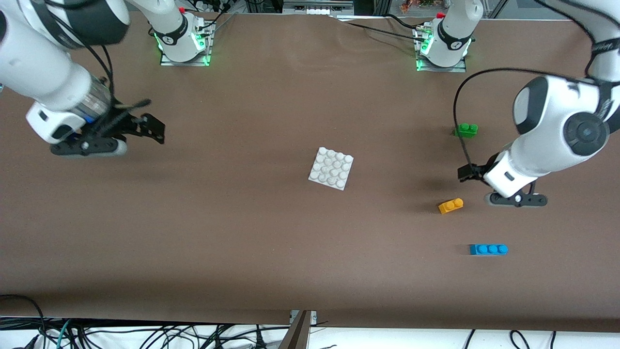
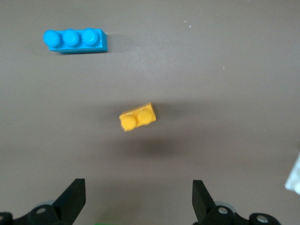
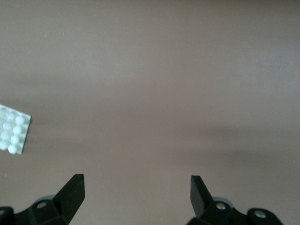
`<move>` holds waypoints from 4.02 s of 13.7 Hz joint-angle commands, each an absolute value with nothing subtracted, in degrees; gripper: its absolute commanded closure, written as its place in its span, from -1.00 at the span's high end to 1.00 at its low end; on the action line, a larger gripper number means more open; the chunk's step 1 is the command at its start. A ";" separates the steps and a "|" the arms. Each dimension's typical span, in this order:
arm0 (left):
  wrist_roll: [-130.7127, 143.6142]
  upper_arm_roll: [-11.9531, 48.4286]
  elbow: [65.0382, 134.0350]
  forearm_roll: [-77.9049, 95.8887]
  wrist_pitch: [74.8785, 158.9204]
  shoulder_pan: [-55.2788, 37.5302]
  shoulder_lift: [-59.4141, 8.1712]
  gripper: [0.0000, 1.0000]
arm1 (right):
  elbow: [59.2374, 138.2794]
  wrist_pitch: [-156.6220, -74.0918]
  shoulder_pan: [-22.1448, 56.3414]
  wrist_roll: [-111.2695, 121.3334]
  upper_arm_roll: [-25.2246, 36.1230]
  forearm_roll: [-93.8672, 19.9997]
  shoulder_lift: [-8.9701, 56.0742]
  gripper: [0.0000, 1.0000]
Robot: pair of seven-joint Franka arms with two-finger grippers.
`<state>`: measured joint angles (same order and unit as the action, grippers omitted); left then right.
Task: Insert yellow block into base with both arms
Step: 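Lower the left gripper and grasp the yellow block, then carry the yellow block with the left gripper over the base plate, then press the yellow block down onto the base plate studs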
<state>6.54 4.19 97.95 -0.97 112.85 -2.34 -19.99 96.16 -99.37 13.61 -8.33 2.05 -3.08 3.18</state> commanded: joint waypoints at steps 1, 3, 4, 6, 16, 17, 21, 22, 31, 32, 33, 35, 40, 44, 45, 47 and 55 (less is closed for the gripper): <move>8.34 3.87 97.21 -0.88 117.67 -2.37 -25.03 1.00 | 97.31 -97.04 11.87 -7.03 0.53 -2.55 1.14 1.00; 8.35 3.78 98.51 -4.89 122.75 -2.29 -27.76 1.00 | 95.98 -96.24 11.87 -7.03 0.70 -0.89 1.67 1.00; 8.61 3.78 99.66 -6.75 125.92 -2.29 -28.90 1.00 | 95.63 -96.24 11.87 -7.12 0.79 -0.53 1.76 1.00; 9.14 2.99 102.03 -7.38 130.76 -1.94 -30.75 1.00 | 94.66 -96.24 11.60 -7.29 0.88 0.08 2.19 1.00; 19.86 2.90 104.24 -7.21 138.59 -2.81 -34.63 1.00 | 92.29 -95.45 11.60 -9.13 2.46 0.44 2.72 1.00; 19.78 2.73 105.20 -7.38 140.08 -2.81 -34.98 1.00 | 92.37 -95.45 11.60 -9.31 2.46 0.44 2.81 1.00; 19.42 2.55 106.43 -7.38 141.59 -2.64 -35.16 1.00 | 92.37 -95.45 11.51 -9.49 2.72 0.44 3.16 1.00; 19.60 2.55 106.44 -7.38 141.59 -2.64 -35.33 0.73 | 92.37 -95.45 11.51 -9.49 3.42 0.53 3.16 1.00; 20.12 10.16 99.16 -7.21 128.78 -3.69 -30.50 -0.91 | 92.37 -95.45 11.51 -9.67 3.52 0.09 3.16 1.00; 20.13 12.81 97.57 -7.29 127.63 -3.87 -30.59 -0.87 | 92.37 -95.45 11.51 -9.75 3.52 0.09 3.16 1.00; 20.13 14.75 96.25 -7.03 127.53 -4.39 -30.59 -0.86 | 92.37 -95.45 11.51 -9.76 3.52 0.09 3.08 1.00; 19.86 17.83 95.89 -7.38 127.70 -6.92 -30.76 -0.86 | 92.37 -95.62 11.51 -9.76 3.52 0.09 3.16 1.00; 20.39 17.93 95.36 -6.42 128.14 -19.84 -33.74 -0.77 | 92.37 -95.71 11.51 -9.49 3.52 0.09 3.16 1.00; 24.52 17.49 93.60 -7.47 128.14 -25.13 -36.30 -0.73 | 92.37 -95.89 11.25 -9.32 3.52 0.09 3.16 1.00; 24.52 17.49 93.95 -8.95 128.41 -26.01 -36.39 -0.73 | 92.37 -95.98 11.25 -9.32 3.52 0.09 3.16 1.00; 24.78 17.58 94.83 -13.60 128.58 -26.19 -36.91 -0.73 | 92.37 -95.98 11.34 -9.32 3.52 0.09 3.16 1.00; 28.21 17.31 96.67 -15.73 132.19 -26.98 -39.37 -0.73 | 92.37 -96.15 11.25 -9.32 3.52 0.09 3.16 1.00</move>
<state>26.54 17.95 95.94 -13.46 131.66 -26.31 -39.82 93.77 -96.81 11.82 -9.07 3.84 0.31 2.64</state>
